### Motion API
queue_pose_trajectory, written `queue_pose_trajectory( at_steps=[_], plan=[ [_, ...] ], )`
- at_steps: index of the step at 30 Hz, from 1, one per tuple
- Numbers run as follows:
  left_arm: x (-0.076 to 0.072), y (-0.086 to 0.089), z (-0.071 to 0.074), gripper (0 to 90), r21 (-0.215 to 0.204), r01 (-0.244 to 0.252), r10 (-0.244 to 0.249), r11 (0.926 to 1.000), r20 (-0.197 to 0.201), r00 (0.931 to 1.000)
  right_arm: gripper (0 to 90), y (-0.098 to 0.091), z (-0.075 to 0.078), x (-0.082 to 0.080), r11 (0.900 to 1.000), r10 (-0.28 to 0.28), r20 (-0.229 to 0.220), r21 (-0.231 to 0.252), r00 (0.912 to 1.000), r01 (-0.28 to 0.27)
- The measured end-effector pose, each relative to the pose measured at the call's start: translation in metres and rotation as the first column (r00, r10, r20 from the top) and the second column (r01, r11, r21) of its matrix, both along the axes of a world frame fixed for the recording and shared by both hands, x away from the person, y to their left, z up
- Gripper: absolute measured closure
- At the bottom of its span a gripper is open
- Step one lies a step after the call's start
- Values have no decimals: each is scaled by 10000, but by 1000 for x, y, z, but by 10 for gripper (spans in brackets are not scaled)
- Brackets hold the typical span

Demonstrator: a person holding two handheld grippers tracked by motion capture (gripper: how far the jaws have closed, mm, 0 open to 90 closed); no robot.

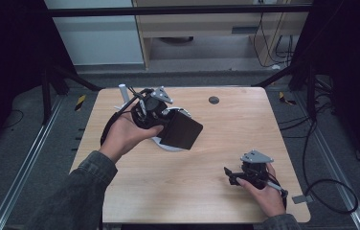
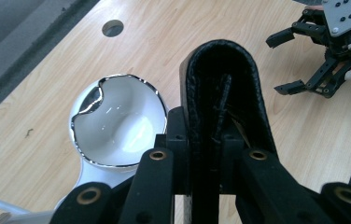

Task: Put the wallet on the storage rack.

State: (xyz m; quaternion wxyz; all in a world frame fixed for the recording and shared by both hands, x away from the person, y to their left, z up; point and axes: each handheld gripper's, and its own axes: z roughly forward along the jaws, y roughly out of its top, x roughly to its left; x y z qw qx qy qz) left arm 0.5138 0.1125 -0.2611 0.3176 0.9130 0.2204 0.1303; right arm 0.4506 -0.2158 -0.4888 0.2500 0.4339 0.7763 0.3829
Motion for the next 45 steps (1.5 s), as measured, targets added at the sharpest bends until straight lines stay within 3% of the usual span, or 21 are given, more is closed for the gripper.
queue_pose_trajectory(
  at_steps=[18, 29, 35, 45],
  plan=[
    [5, 25, 7, 797, 15, -548, 548, 9985, 207, 9983, 63, -1, -3, 1, 9995, -164, -173, -258, 9997, 159],
    [18, 32, 8, 796, 199, -1203, 1189, 9925, 614, 9910, 63, -2, -4, 1, 9994, -214, -245, -293, 9995, 207],
    [37, 29, -7, 796, 436, -1406, 1384, 9891, 508, 9891, 63, -2, -4, 1, 9994, -197, -291, -289, 9994, 189],
    [72, 14, -50, 796, 642, -1484, 1505, 9868, -295, 9882, 62, 0, -6, 1, 9995, -83, -407, -291, 9991, 72]
  ],
)
